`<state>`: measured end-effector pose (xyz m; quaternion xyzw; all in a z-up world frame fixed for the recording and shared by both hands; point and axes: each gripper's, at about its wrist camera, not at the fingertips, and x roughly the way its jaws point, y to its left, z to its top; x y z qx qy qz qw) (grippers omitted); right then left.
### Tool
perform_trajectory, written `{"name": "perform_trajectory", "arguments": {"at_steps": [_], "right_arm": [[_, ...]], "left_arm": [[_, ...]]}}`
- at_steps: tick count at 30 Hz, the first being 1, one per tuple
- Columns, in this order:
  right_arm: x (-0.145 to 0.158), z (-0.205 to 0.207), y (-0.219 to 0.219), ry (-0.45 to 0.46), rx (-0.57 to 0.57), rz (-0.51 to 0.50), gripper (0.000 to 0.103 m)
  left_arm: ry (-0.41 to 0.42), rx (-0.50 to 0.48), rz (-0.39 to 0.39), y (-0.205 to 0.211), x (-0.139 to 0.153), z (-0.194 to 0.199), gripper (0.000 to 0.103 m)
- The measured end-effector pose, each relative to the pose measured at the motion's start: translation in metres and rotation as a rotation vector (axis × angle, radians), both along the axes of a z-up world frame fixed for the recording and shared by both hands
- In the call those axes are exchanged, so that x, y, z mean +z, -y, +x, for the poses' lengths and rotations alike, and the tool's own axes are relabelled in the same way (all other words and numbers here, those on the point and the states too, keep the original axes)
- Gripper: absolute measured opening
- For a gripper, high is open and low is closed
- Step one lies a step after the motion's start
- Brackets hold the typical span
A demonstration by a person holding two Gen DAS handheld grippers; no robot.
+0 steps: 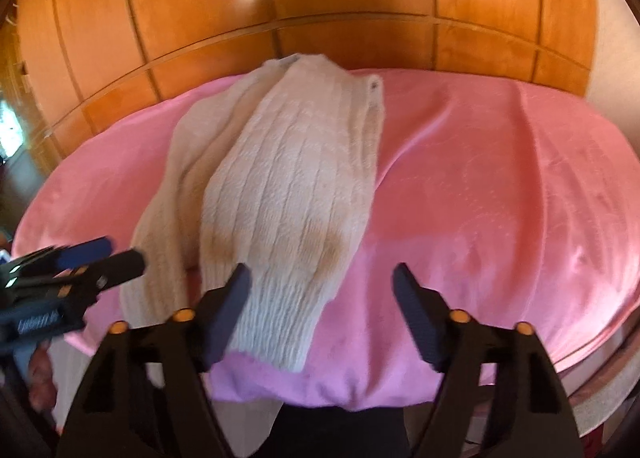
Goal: Fold small clothes
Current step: 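Grasp the sweater edges with both grippers and lift them apart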
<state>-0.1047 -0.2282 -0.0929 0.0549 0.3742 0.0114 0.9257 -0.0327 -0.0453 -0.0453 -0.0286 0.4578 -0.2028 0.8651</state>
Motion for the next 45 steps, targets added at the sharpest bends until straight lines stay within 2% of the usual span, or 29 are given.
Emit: {"name": "perform_trajectory", "arguments": {"at_steps": [3, 5, 7, 9, 10, 12, 14, 15, 16, 17, 18, 19, 21, 23, 25, 29, 30, 32, 34, 38, 40, 42, 44, 45], "right_arm": [[-0.004, -0.004, -0.002, -0.020, 0.062, 0.020, 0.069], [-0.007, -0.001, -0.005, -0.032, 0.069, 0.033, 0.069], [-0.006, 0.007, -0.006, -0.029, 0.057, 0.024, 0.071], [-0.003, 0.016, -0.006, -0.016, 0.056, 0.025, 0.078], [-0.003, 0.021, -0.008, -0.019, 0.074, 0.024, 0.087], [-0.006, 0.031, -0.016, -0.038, 0.134, 0.015, 0.090], [-0.016, 0.040, -0.027, -0.077, 0.191, 0.003, 0.090], [-0.022, 0.041, -0.031, -0.096, 0.204, -0.018, 0.085], [-0.026, 0.041, -0.034, -0.107, 0.201, -0.054, 0.060], [-0.028, 0.042, -0.034, -0.113, 0.193, -0.088, 0.046], [-0.025, 0.039, -0.028, -0.112, 0.182, -0.093, 0.027], [-0.022, 0.037, -0.020, -0.114, 0.181, -0.060, 0.015], [-0.006, 0.030, 0.006, -0.103, 0.171, 0.020, 0.015], [0.011, 0.026, 0.027, -0.064, 0.146, 0.006, 0.014], [0.030, 0.025, 0.057, -0.032, 0.073, -0.015, 0.014], [0.058, 0.038, 0.116, 0.022, -0.075, -0.023, 0.014], [0.065, 0.045, 0.133, 0.037, -0.124, -0.054, 0.014], [0.071, 0.057, 0.157, 0.043, -0.192, -0.081, 0.013], [0.075, 0.078, 0.184, 0.035, -0.267, -0.108, 0.013], [0.075, 0.121, 0.231, -0.005, -0.385, -0.149, 0.013], [0.073, 0.142, 0.251, -0.031, -0.437, -0.165, 0.013], [0.070, 0.160, 0.268, -0.058, -0.486, -0.182, 0.013], [0.062, 0.178, 0.285, -0.096, -0.519, -0.169, 0.017], [0.061, 0.184, 0.290, -0.105, -0.527, -0.159, 0.027]], "left_arm": [[-0.034, -0.013, -0.036, 0.003, -0.005, 0.006, 0.070], [-0.046, -0.012, -0.025, 0.007, -0.011, 0.011, 0.070], [-0.088, -0.009, -0.047, 0.007, -0.017, 0.020, 0.070], [-0.098, -0.003, -0.061, 0.007, -0.017, 0.027, 0.070], [-0.091, -0.005, -0.058, 0.009, -0.015, 0.030, 0.070], [-0.082, -0.008, -0.028, 0.014, -0.019, 0.036, 0.069], [-0.102, -0.013, -0.006, 0.018, -0.028, 0.040, 0.035], [-0.105, -0.009, 0.009, 0.017, -0.032, 0.041, 0.031], [-0.101, -0.007, 0.003, 0.014, -0.031, 0.042, 0.023], [-0.096, -0.006, -0.020, 0.008, -0.028, 0.040, 0.022], [-0.089, -0.009, -0.052, -0.001, -0.022, 0.039, 0.020], [-0.086, -0.011, -0.076, -0.009, -0.017, 0.037, 0.019], [-0.088, -0.019, -0.149, -0.030, -0.005, 0.037, 0.017], [-0.069, -0.005, -0.196, -0.054, 0.009, 0.038, 0.014], [-0.056, 0.035, -0.227, -0.079, 0.020, 0.044, 0.011], [0.003, 0.153, -0.237, -0.130, 0.035, 0.063, 0.011], [0.012, 0.181, -0.229, -0.140, 0.037, 0.067, 0.010], [0.055, 0.254, -0.134, -0.162, 0.045, 0.083, 0.010], [0.077, 0.312, -0.072, -0.180, 0.049, 0.102, 0.010], [0.104, 0.449, 0.079, -0.216, 0.052, 0.155, 0.010], [0.113, 0.527, 0.184, -0.232, 0.052, 0.187, 0.010], [0.112, 0.588, 0.247, -0.241, 0.050, 0.208, 0.010], [0.081, 0.620, 0.296, -0.248, 0.043, 0.235, 0.014], [0.070, 0.637, 0.323, -0.251, 0.041, 0.238, 0.018]]}}
